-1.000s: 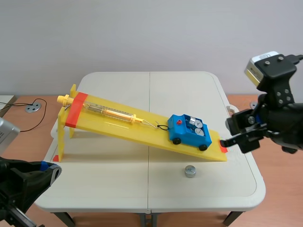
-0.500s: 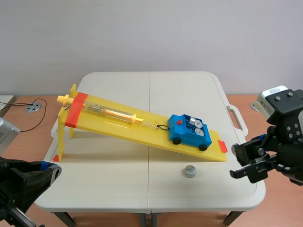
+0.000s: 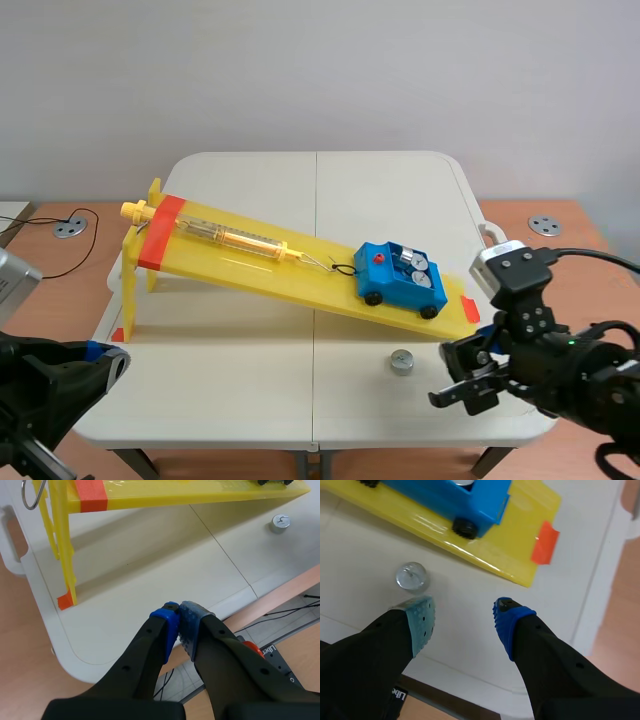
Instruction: Place the four metal weights on the blue cart on the ramp.
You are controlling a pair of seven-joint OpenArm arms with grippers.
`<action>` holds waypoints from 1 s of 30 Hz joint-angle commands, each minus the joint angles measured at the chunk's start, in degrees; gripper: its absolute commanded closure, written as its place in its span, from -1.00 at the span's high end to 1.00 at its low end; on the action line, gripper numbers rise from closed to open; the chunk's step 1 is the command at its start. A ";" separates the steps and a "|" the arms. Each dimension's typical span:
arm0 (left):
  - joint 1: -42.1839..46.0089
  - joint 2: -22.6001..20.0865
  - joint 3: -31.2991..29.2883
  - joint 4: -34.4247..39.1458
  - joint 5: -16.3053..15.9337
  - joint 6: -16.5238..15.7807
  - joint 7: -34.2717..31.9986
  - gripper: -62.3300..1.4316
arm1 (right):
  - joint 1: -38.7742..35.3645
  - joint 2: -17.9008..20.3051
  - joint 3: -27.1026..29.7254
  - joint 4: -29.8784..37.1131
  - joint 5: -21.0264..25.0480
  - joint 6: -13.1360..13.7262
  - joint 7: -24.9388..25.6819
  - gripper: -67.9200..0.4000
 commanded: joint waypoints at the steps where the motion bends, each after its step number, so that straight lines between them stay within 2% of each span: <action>1: -1.14 0.48 -0.79 4.68 -2.71 -2.05 -4.61 -0.87 | 4.50 0.09 -1.64 3.72 0.13 1.05 8.35 -0.17; 6: -1.14 0.50 -0.79 4.68 -2.71 -2.05 -4.59 -0.87 | 5.84 -2.01 -4.00 1.75 -2.51 0.11 9.07 -0.17; 13: -1.14 0.61 -0.79 4.68 -2.71 -2.05 -4.59 -0.87 | 8.07 -3.21 -7.02 -0.74 -4.96 -4.13 9.42 -0.17; 19: -1.14 0.59 -0.79 4.68 -2.71 -2.05 -4.59 -0.87 | 10.08 -3.34 -9.35 -2.54 -5.75 -4.70 10.03 -0.17; 21: -1.14 0.59 -0.79 4.68 -2.71 -2.05 -4.59 -0.87 | 10.58 -3.89 -9.70 -3.45 -6.32 -5.44 10.01 -0.17; 28: -1.11 0.59 -0.79 4.68 -2.71 -2.05 -4.46 -0.87 | 12.15 -5.60 -10.34 -7.23 -6.97 -5.53 10.01 -0.21; 30: -1.11 0.59 -0.79 4.68 -2.71 -2.05 -4.44 -0.87 | 12.20 -5.88 -10.34 -7.69 -7.34 -6.45 10.03 -0.21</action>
